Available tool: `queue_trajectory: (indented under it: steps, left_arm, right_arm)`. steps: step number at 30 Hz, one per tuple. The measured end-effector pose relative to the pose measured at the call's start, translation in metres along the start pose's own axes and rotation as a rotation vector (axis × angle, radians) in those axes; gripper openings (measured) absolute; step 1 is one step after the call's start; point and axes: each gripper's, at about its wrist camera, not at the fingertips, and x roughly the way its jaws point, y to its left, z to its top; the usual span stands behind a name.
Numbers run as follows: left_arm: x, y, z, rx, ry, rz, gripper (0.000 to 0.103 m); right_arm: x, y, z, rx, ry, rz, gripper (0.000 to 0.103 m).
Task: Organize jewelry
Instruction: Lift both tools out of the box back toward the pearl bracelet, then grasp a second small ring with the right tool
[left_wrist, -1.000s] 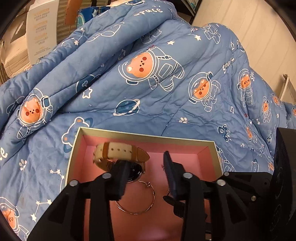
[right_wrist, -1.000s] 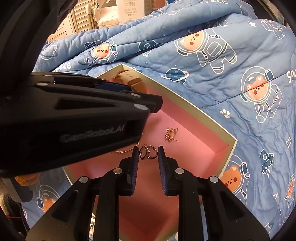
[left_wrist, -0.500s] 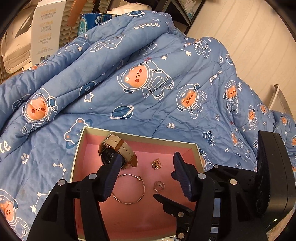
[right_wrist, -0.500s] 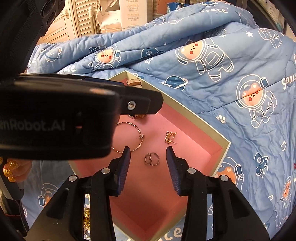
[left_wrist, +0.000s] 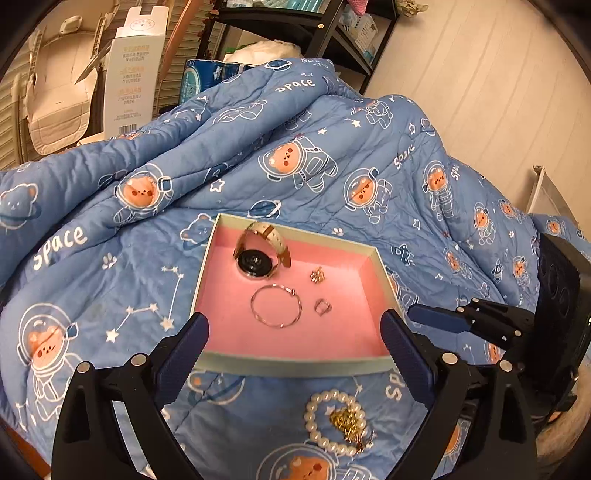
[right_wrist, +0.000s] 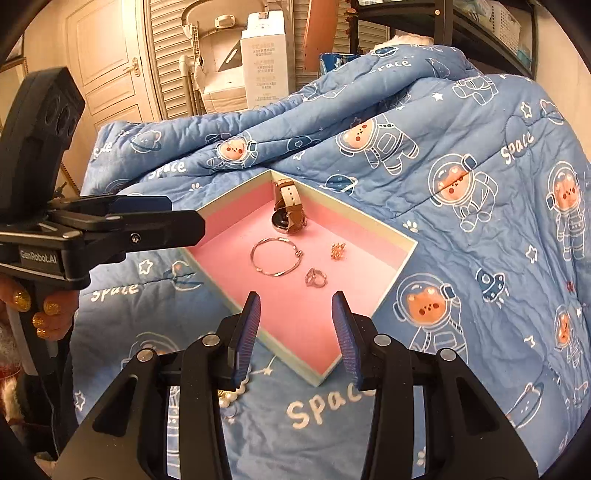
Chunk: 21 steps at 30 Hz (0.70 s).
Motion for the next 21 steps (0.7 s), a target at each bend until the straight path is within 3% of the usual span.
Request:
queue_trajectory:
  steps: [15, 21]
  left_arm:
    - [-0.022, -0.008, -0.095, 0.093, 0.046, 0.094, 0.09]
    - [-0.019, -0.014, -0.111, 0.117, 0.078, 0.097, 0.079]
  right_arm:
    - [-0.007, 0.03, -0.068, 0.063, 0.053, 0.04, 0.041]
    - [-0.001, 0.044, -0.082, -0.003, 0.087, 0.02, 0.041]
